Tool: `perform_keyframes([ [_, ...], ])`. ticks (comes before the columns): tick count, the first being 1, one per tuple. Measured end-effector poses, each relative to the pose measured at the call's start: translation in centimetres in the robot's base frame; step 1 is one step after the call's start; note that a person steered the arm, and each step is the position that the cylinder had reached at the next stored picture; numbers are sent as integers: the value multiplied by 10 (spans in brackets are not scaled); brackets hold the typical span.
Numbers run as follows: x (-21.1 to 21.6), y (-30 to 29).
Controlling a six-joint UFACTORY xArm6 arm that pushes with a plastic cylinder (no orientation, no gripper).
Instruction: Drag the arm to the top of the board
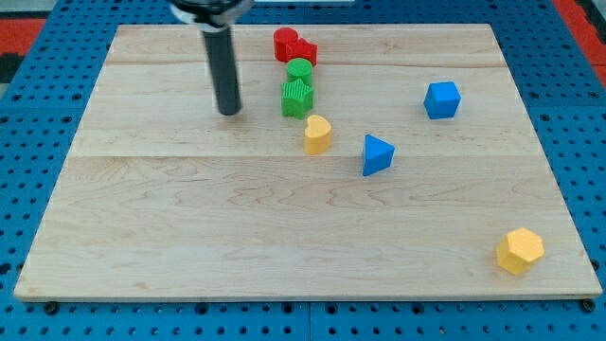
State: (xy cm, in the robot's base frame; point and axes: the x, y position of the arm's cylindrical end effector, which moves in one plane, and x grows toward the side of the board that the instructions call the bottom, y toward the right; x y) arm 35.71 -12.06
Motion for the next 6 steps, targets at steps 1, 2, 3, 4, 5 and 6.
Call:
perform_keyframes([
  [1, -70, -8],
  [2, -121, -8],
  [3, -166, -7],
  [4, -166, -7],
  [5, -164, 54],
  [6, -154, 58],
])
